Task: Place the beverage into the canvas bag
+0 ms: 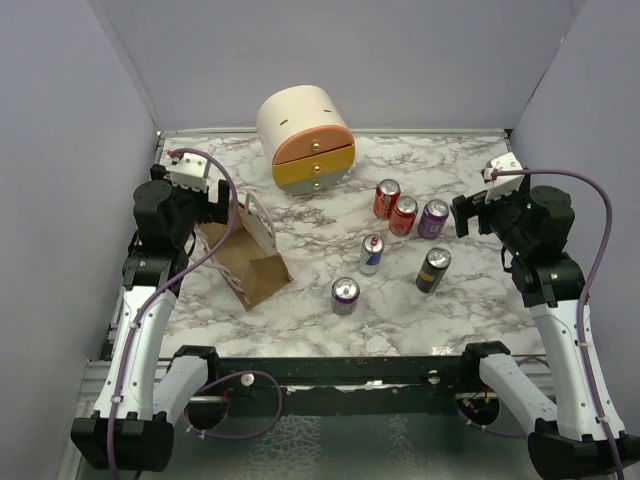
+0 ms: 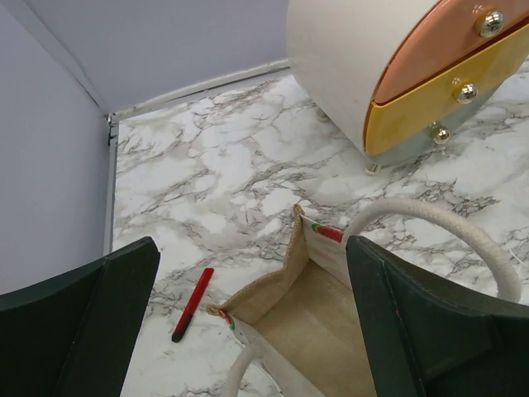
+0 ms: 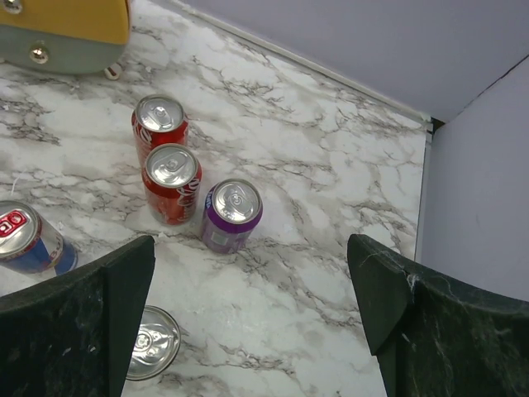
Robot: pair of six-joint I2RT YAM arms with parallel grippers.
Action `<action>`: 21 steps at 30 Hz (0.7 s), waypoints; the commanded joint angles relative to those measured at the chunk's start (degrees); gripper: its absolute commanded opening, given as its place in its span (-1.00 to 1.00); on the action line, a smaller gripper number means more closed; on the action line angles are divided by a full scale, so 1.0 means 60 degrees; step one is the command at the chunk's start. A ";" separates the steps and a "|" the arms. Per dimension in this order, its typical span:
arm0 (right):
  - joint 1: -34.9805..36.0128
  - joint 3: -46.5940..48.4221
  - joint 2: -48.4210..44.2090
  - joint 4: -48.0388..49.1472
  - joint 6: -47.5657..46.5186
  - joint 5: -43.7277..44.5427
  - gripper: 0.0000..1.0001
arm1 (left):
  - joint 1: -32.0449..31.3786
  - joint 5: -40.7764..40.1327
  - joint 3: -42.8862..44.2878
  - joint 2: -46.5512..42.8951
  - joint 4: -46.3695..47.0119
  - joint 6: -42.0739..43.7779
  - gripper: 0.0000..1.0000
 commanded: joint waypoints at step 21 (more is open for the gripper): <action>0.0355 0.0728 0.0490 -0.0314 -0.0552 -0.1256 0.99 | 0.0217 0.0530 0.0672 -0.0135 -0.0116 -0.0113 0.98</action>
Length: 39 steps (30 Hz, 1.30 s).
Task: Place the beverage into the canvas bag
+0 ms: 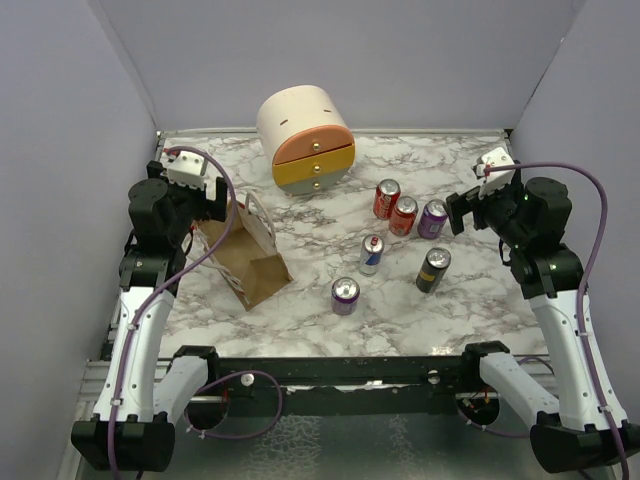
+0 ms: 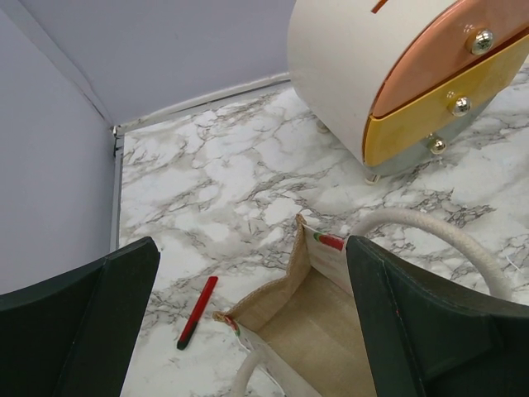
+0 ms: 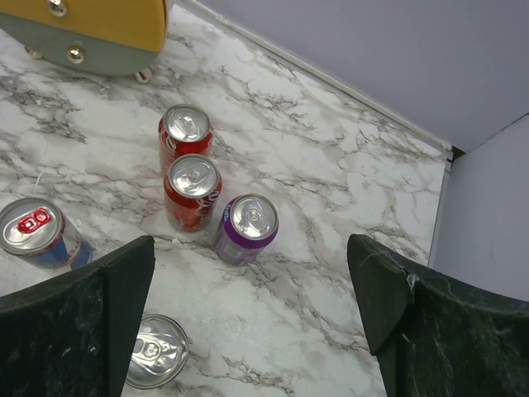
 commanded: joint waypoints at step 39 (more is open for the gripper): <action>0.0084 -0.0105 0.1094 -0.0125 -0.0080 -0.1851 0.99 | -0.2142 0.4086 0.2334 0.3501 -0.2168 -0.4180 0.02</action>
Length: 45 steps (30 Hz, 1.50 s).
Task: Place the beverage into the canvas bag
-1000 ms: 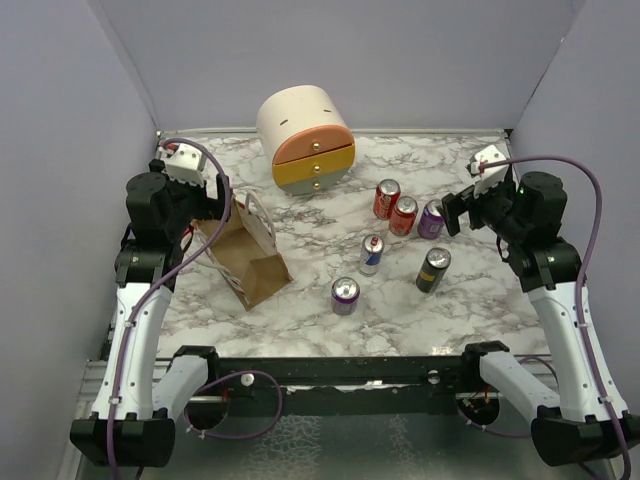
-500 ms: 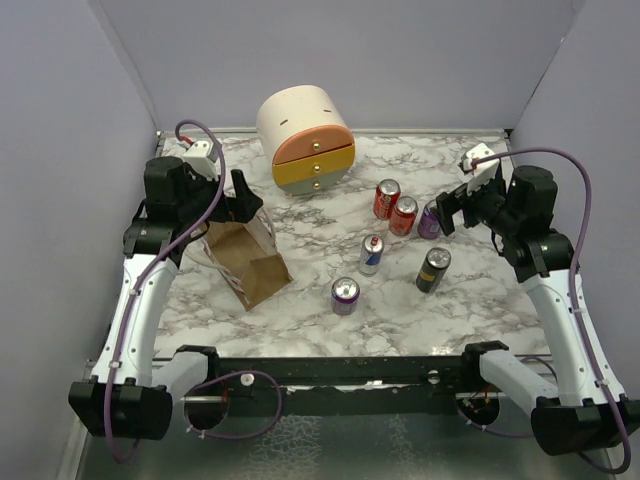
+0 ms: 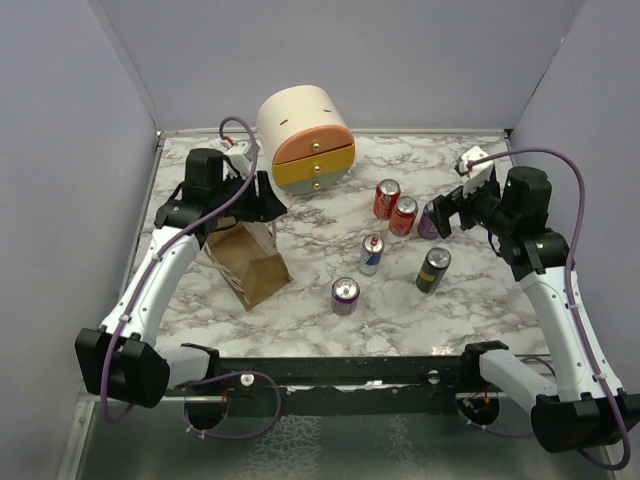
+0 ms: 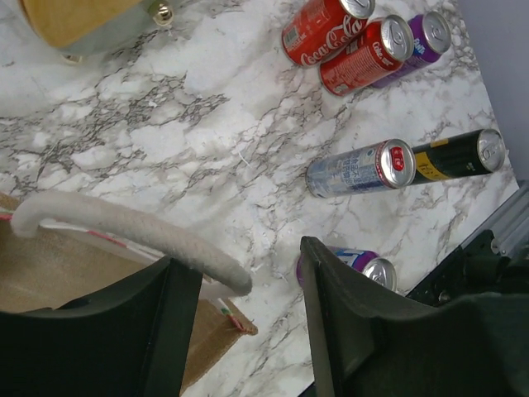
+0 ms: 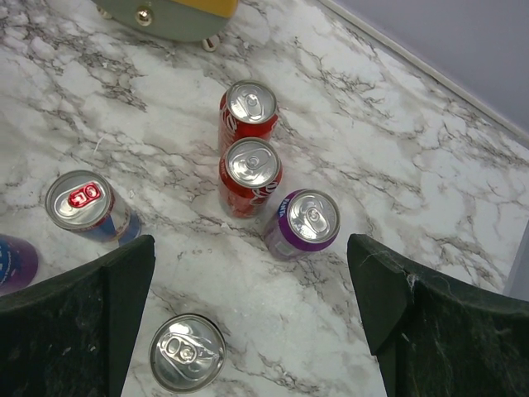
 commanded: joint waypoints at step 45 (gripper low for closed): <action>0.2825 -0.1351 0.3330 0.1413 -0.2408 -0.2611 0.99 | -0.3146 -0.0124 0.2990 0.0347 -0.2948 0.5257 0.99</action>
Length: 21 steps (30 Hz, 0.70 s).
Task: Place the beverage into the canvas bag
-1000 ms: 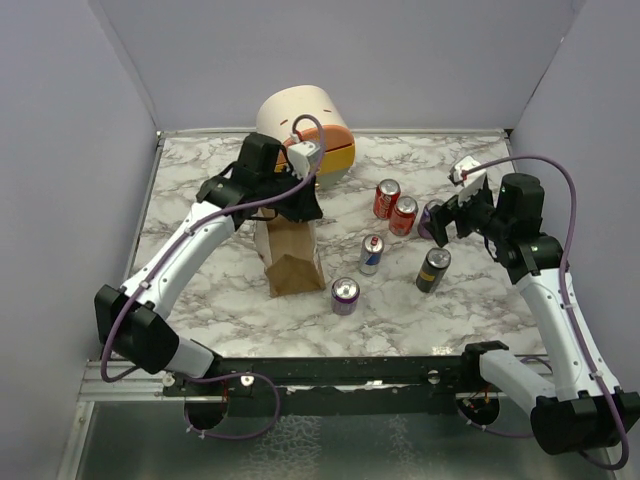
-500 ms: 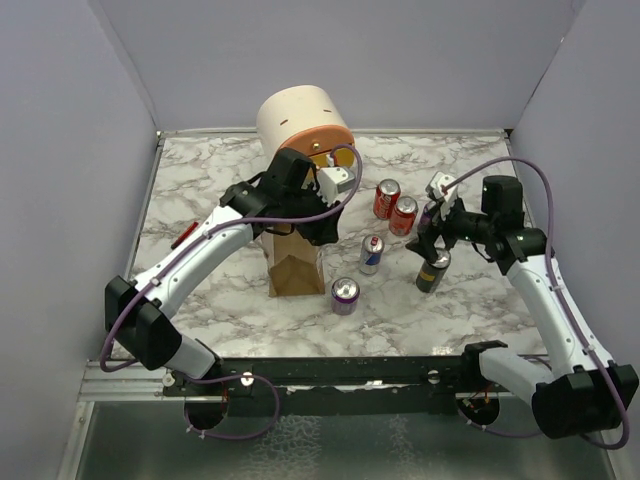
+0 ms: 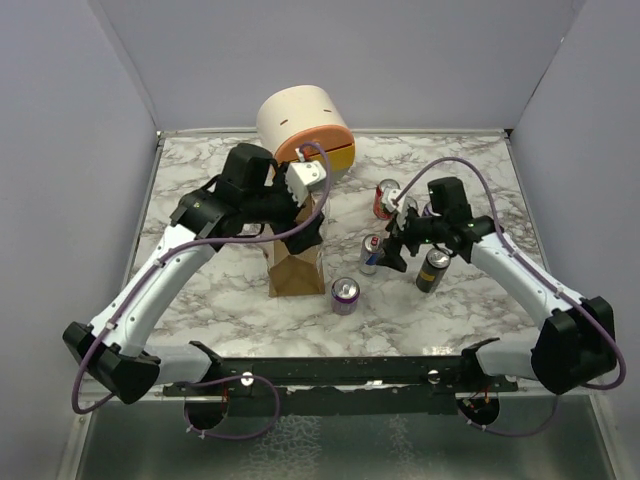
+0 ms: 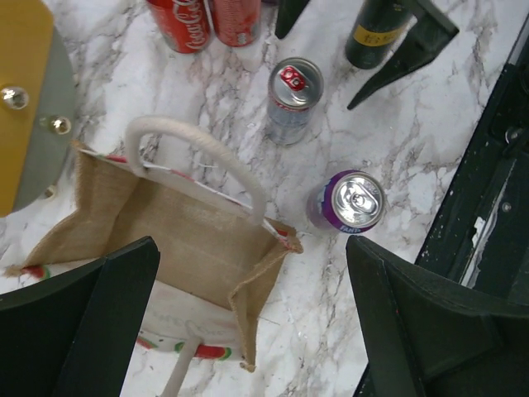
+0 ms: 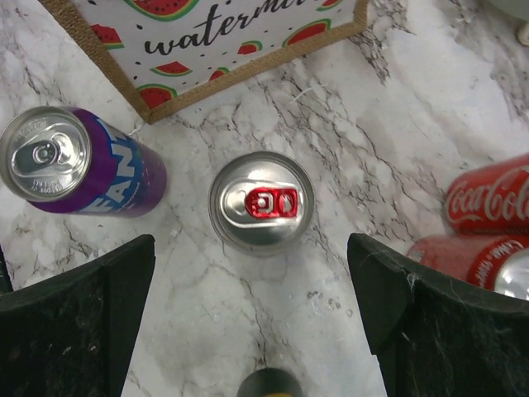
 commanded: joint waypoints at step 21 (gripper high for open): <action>0.1179 0.0242 0.1342 0.1670 -0.0019 0.0417 0.07 | 0.3665 0.0891 -0.0749 -0.1887 0.0753 -0.0366 0.99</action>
